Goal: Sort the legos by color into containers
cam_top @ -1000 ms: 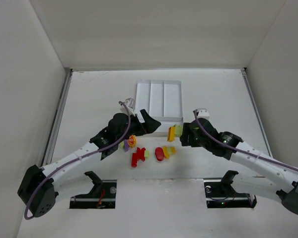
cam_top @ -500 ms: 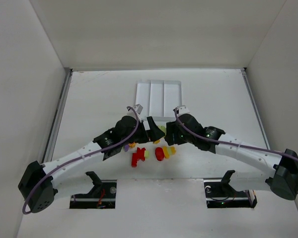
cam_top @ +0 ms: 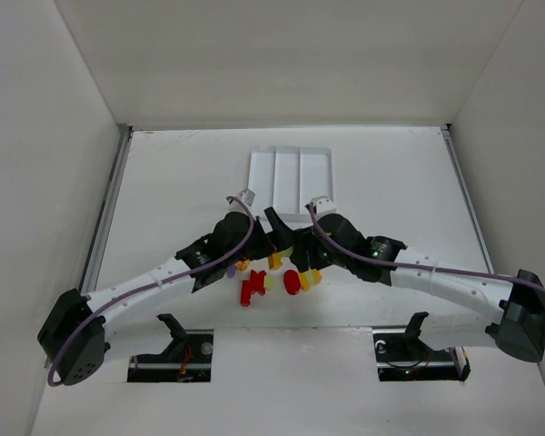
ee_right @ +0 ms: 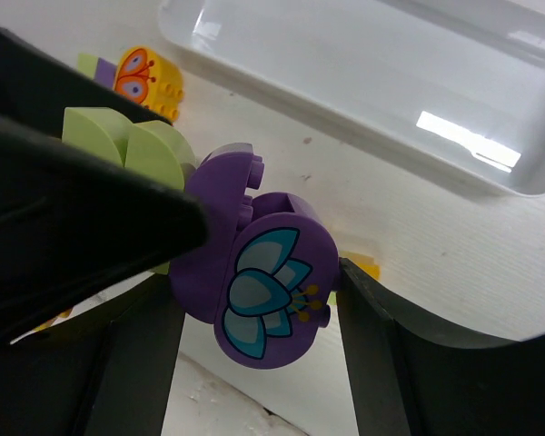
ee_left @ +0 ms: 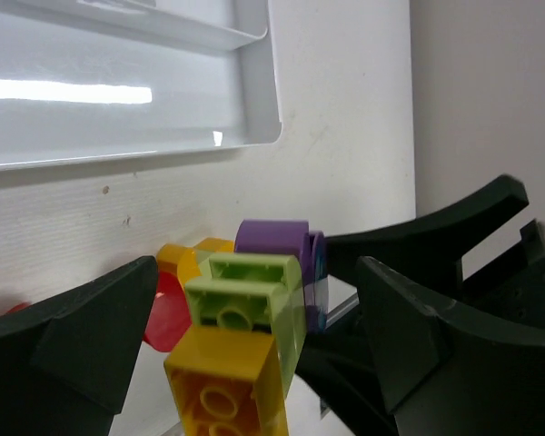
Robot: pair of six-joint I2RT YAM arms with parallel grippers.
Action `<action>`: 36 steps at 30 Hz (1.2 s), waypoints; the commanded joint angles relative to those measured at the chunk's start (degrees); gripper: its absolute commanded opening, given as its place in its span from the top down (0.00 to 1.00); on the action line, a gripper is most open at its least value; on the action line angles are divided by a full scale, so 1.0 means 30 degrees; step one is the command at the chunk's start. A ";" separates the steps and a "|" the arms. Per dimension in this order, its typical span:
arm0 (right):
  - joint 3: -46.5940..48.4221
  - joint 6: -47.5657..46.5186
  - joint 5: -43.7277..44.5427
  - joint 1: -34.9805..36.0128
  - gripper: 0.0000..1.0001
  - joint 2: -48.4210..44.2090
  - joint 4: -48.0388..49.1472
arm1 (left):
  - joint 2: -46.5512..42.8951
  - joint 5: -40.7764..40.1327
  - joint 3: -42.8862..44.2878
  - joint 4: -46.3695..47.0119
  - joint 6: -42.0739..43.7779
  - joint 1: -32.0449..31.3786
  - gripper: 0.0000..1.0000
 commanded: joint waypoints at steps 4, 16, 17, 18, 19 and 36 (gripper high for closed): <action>0.0386 0.0210 -0.0399 0.0299 0.42 0.0134 0.2455 | -0.0939 -0.1189 -0.1292 0.2313 -0.3328 0.0022 0.13; 0.0180 0.0240 -0.0312 0.0240 0.42 -0.0012 0.2573 | -0.0793 -0.1570 -0.1292 0.2050 -0.3241 -0.0095 0.42; 0.0180 0.0269 -0.0312 0.0240 0.42 -0.0012 0.2573 | -0.0706 -0.1570 -0.1263 0.2108 -0.3212 -0.0095 0.45; 0.0180 0.0298 -0.0312 0.0240 0.42 -0.0012 0.2573 | -0.0589 -0.1512 -0.1263 0.2224 -0.3270 -0.0095 0.47; 0.0180 0.0328 -0.0370 0.0240 0.42 -0.0012 0.2573 | -0.0442 -0.1454 -0.1263 0.2313 -0.3299 -0.0095 0.47; 0.0005 0.0825 -0.0606 0.0680 0.42 0.0194 0.3569 | 0.0497 -0.1511 -0.1439 0.3192 -0.3856 -0.0739 0.59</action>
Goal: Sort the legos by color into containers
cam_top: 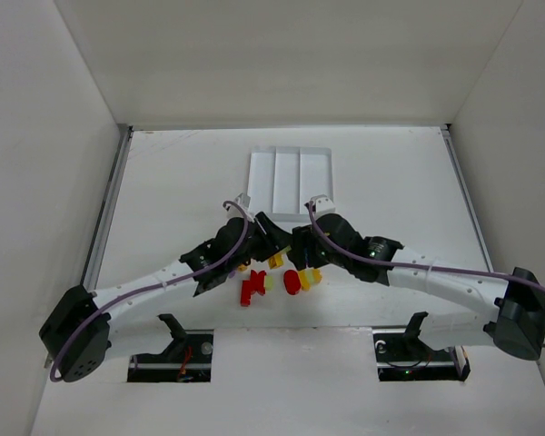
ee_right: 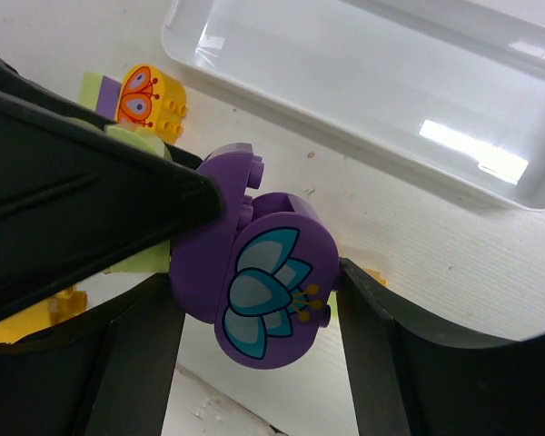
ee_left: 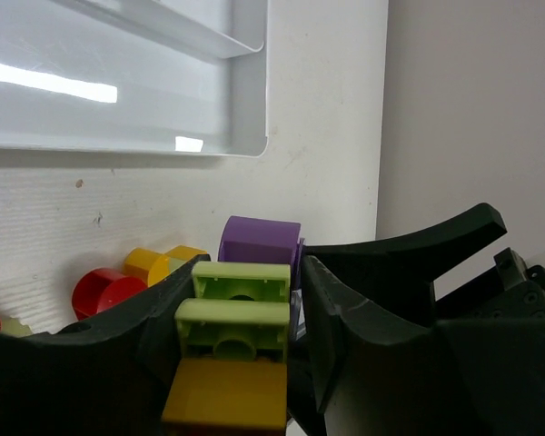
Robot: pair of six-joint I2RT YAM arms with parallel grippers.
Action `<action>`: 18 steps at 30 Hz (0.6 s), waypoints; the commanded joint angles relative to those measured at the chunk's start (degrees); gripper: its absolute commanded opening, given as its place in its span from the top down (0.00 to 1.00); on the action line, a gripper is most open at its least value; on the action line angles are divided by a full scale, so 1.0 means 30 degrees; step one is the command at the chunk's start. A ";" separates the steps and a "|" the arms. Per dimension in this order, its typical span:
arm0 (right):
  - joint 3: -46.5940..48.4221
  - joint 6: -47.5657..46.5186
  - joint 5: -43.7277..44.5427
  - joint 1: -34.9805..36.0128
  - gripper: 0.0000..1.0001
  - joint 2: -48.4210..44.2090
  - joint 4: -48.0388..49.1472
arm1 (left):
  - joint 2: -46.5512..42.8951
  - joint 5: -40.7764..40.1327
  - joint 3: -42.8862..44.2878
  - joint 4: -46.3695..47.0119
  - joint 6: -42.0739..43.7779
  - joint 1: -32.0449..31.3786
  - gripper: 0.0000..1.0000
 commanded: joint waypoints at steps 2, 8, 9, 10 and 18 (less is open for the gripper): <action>0.0092 0.0520 -0.0553 0.0454 0.42 -0.0390 0.2607 | 0.0169 -0.0251 -0.0382 0.0948 -0.0549 -0.0302 0.55; -0.0523 0.0842 -0.1138 0.0366 0.43 -0.1737 0.3574 | 0.0022 -0.0427 -0.0676 0.1533 -0.0754 -0.0273 0.55; -0.0553 0.0872 -0.1459 0.0279 0.43 -0.1855 0.3575 | 0.0022 -0.0427 -0.0734 0.1737 -0.0754 -0.0273 0.55; -0.0582 0.0872 -0.1636 0.0249 0.43 -0.1885 0.3575 | 0.0022 -0.0427 -0.0792 0.1972 -0.0754 -0.0302 0.57; -0.0758 0.1018 -0.1579 0.0220 0.43 -0.1680 0.3428 | -0.0359 -0.0486 -0.1085 0.2647 -0.0520 -0.0215 0.76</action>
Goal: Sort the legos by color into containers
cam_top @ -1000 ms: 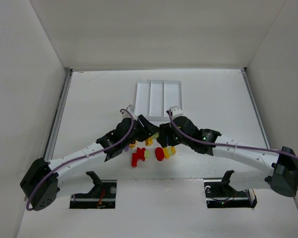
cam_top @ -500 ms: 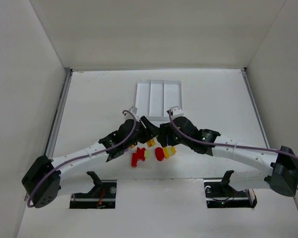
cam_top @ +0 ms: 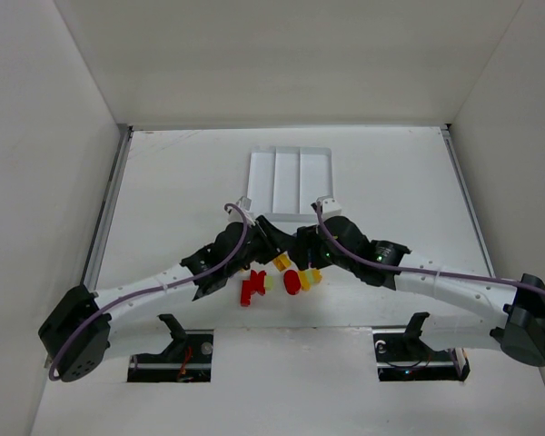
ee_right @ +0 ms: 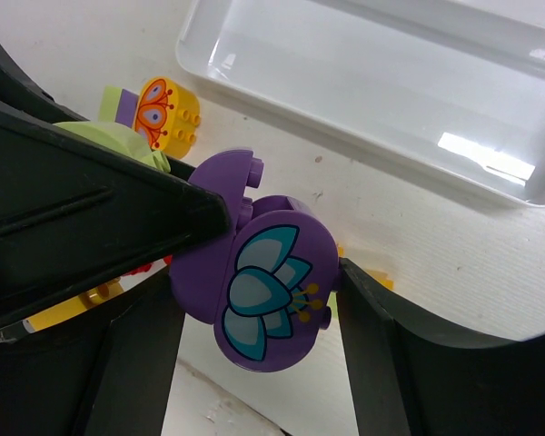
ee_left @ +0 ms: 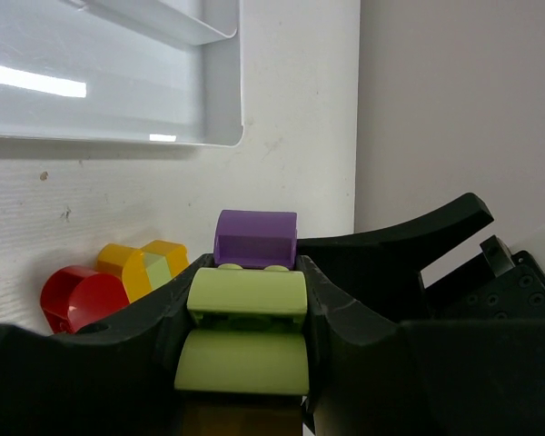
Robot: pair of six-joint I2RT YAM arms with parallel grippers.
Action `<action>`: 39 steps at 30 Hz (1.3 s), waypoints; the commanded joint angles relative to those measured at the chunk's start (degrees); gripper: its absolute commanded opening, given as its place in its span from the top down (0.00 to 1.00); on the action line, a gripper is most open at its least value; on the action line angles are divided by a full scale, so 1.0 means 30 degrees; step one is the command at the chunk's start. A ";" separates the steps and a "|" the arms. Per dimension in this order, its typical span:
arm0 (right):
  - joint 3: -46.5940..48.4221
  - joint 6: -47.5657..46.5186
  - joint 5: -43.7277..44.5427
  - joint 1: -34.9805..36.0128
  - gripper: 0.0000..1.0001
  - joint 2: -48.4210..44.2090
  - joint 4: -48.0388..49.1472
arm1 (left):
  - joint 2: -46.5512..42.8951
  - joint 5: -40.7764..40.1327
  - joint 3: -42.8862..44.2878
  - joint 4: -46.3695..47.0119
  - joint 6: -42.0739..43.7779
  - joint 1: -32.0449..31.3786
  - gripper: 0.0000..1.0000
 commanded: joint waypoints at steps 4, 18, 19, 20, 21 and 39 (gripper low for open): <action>0.0145 0.0516 -0.1477 0.0307 0.42 -0.0332 0.2671 | -0.0323 -0.0719 -0.0584 0.1462 -0.0127 0.0179 0.80; -0.0704 0.0575 -0.1447 0.0190 0.13 -0.1238 0.2583 | -0.1728 -0.0661 -0.1434 0.1492 -0.0127 0.0881 0.88; -0.0763 0.0546 -0.1448 0.0132 0.12 -0.1384 0.2554 | -0.1845 -0.0632 -0.1521 0.1492 -0.0185 0.1027 0.88; -0.0850 0.0516 -0.1448 0.0132 0.11 -0.1589 0.2467 | -0.1991 -0.0544 -0.1580 0.1492 -0.0186 0.1145 0.88; -0.0938 0.0516 -0.1448 0.0103 0.10 -0.1794 0.2379 | -0.2137 -0.0515 -0.1639 0.1492 -0.0186 0.1291 0.88; -0.3809 0.5198 -0.7625 -0.4585 0.16 -0.5725 1.0279 | -0.7322 0.3174 -0.2899 0.1667 -0.1033 0.4484 0.87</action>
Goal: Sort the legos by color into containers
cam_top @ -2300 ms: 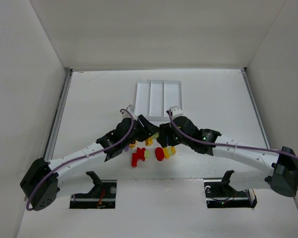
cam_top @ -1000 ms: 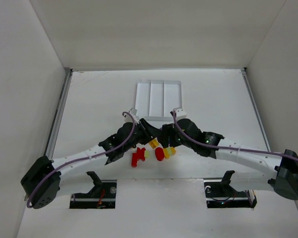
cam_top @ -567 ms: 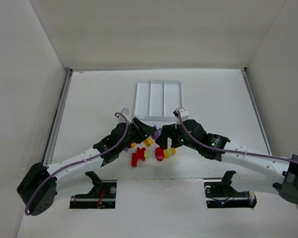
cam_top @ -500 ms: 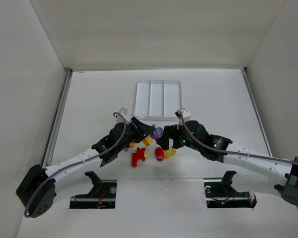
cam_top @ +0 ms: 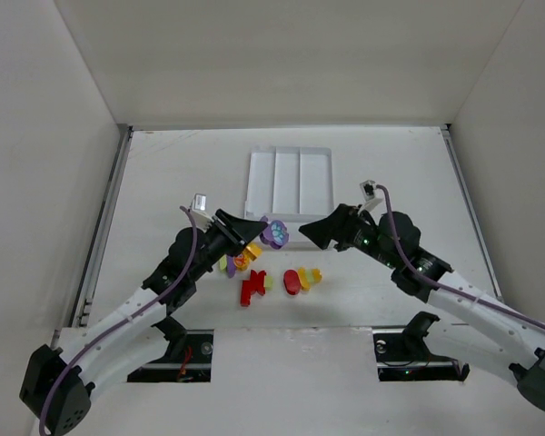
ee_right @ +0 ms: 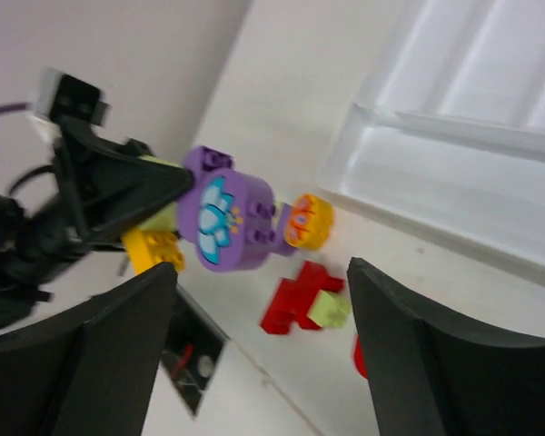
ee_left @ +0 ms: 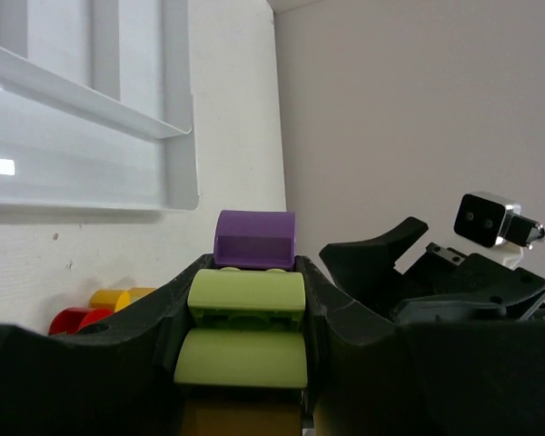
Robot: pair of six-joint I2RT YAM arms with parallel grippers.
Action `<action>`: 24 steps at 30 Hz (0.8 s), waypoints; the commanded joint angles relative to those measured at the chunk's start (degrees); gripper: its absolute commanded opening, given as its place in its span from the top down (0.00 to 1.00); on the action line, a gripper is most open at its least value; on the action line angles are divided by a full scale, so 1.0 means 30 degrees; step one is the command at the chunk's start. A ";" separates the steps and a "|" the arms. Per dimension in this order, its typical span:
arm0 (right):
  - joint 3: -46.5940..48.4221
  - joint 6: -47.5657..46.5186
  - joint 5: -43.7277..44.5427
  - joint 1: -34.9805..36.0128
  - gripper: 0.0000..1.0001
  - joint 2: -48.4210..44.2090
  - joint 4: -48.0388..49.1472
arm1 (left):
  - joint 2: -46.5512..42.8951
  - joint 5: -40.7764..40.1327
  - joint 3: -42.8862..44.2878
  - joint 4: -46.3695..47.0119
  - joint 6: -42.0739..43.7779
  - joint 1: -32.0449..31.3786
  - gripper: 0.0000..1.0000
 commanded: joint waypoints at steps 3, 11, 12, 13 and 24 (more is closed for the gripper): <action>-0.0795 0.3305 -0.3522 -0.0134 0.08 0.1740 0.7569 | -0.1293 0.2407 -0.0328 0.1859 -0.1751 0.0865 0.87; -0.1353 0.5856 -0.4961 -0.0105 0.06 0.4906 1.2263 | -0.1266 0.3669 -0.0884 0.4320 -0.4215 0.1249 0.87; -0.1469 0.6148 -0.4991 -0.0105 0.07 0.5170 1.2877 | -0.1236 0.3669 -0.0943 0.4409 -0.4245 0.1161 0.87; -0.1557 0.6383 -0.5020 -0.0105 0.08 0.5405 1.3347 | -0.1236 0.3611 -0.0943 0.4410 -0.4245 0.1044 0.87; -0.1910 0.8377 -0.6104 -0.0193 0.47 0.7252 1.5871 | -0.1266 0.3464 -0.1061 0.4410 -0.4157 0.0721 0.87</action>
